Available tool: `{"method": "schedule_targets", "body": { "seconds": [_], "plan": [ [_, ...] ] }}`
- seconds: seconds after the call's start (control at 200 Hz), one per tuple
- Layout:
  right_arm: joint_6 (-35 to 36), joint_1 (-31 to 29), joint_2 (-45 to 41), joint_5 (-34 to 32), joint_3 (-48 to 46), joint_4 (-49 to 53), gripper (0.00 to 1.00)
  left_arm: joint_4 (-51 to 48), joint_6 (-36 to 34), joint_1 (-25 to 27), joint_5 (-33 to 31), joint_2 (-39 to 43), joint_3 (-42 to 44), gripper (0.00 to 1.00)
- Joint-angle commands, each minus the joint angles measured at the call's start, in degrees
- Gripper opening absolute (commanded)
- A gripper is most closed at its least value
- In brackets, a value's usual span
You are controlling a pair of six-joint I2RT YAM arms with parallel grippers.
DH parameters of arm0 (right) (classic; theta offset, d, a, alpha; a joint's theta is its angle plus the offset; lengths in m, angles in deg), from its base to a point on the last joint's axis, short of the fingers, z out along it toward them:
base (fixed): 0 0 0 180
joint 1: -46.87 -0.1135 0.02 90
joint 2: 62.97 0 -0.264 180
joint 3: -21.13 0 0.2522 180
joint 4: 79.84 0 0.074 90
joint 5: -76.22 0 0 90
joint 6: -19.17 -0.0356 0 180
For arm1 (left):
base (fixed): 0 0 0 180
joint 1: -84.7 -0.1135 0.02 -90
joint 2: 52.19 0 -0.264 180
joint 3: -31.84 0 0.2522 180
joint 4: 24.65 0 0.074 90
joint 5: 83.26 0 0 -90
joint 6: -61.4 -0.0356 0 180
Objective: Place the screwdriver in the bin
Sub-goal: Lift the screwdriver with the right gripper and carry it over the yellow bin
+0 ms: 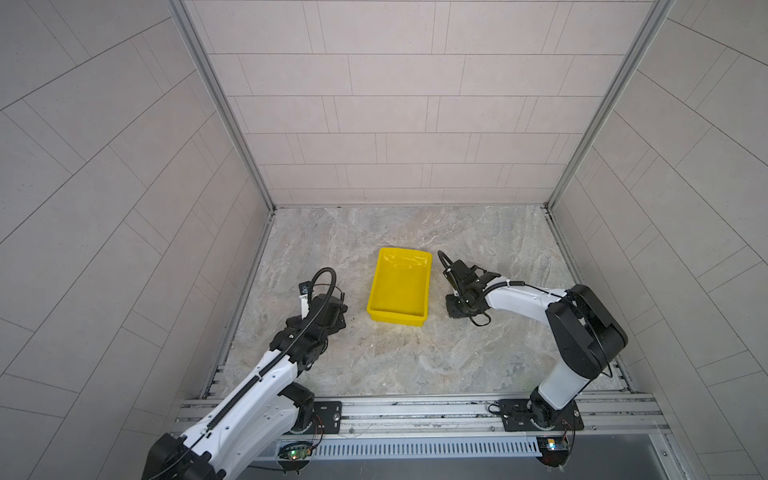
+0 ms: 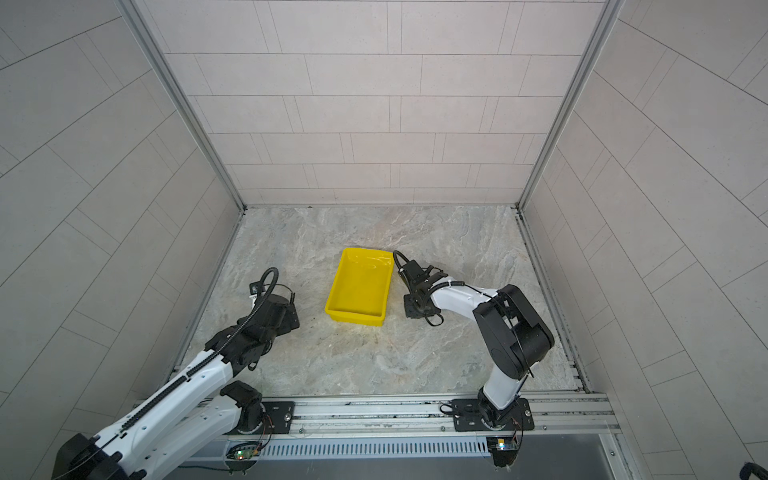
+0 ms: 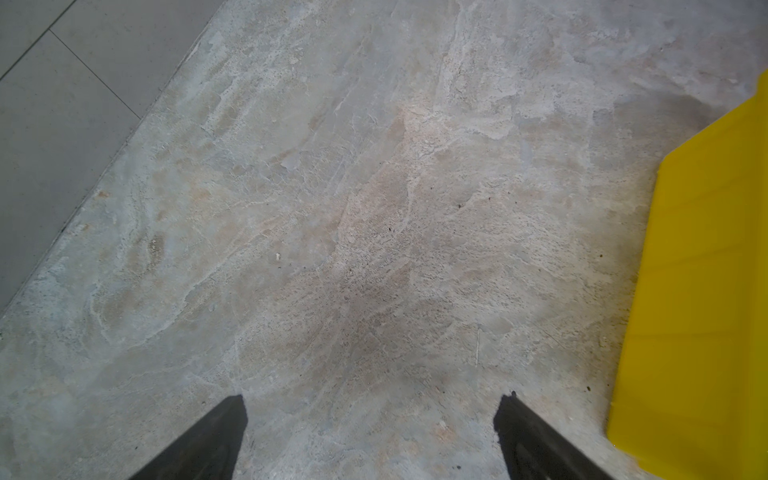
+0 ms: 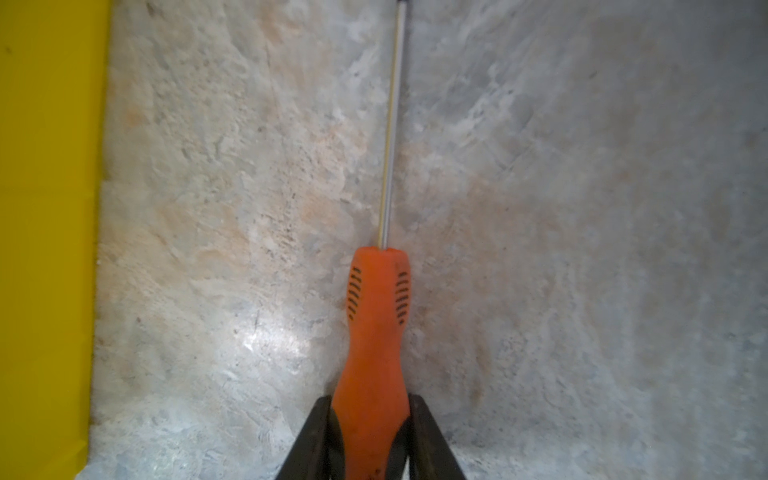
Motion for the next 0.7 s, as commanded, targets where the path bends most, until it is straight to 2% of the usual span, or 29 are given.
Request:
{"method": "schedule_targets", "body": {
  "seconds": [0.0, 0.045, 0.13, 0.23, 0.33, 0.41, 0.5, 0.58, 0.625, 0.695],
  "plan": [
    [-1.4, -0.4, -3.7, -1.3, -2.0, 1.7, 0.25, 0.4, -0.3, -0.3, -0.3, 0.1, -0.2, 1.00],
    [-1.8, -0.4, -5.5, -1.1, -2.5, 2.0, 0.19, 0.5, -0.5, -0.3, -0.1, 0.1, -0.2, 1.00],
    [-3.3, -1.2, -10.0, -1.0, -3.3, 3.6, 0.18, -0.7, -0.1, -0.3, -0.6, 0.0, -0.5, 1.00],
    [-8.2, -4.0, -16.5, -2.2, -4.9, 3.4, 0.17, 0.1, 0.2, -0.3, -0.8, 0.5, -0.1, 1.00],
    [-14.7, -9.1, -21.9, -2.3, -5.8, -1.4, 0.16, -0.2, -0.1, -0.3, -0.7, 0.0, -0.3, 1.00],
    [-20.1, -14.3, -23.9, -5.0, -5.0, -5.4, 0.14, -0.8, 0.6, -0.3, -1.5, 0.2, -0.5, 1.00],
    [-25.7, -18.2, -22.1, -7.1, -5.0, -16.3, 0.13, 0.3, 0.1, -0.2, -0.8, 0.0, -0.2, 1.00],
    [-30.3, -18.4, -16.2, -4.4, -4.0, -28.6, 0.12, -1.1, 0.3, -0.3, -1.1, -0.1, -0.7, 1.00],
    [-31.2, -18.4, -11.9, -3.6, -0.2, -29.5, 0.12, -2.0, 0.9, -0.3, -1.6, 0.3, -0.9, 1.00],
    [-31.1, -18.6, -4.8, -2.4, 8.2, -24.9, 0.12, -1.0, 0.9, -0.3, -1.5, 1.2, -0.1, 1.00]
  ]
}}
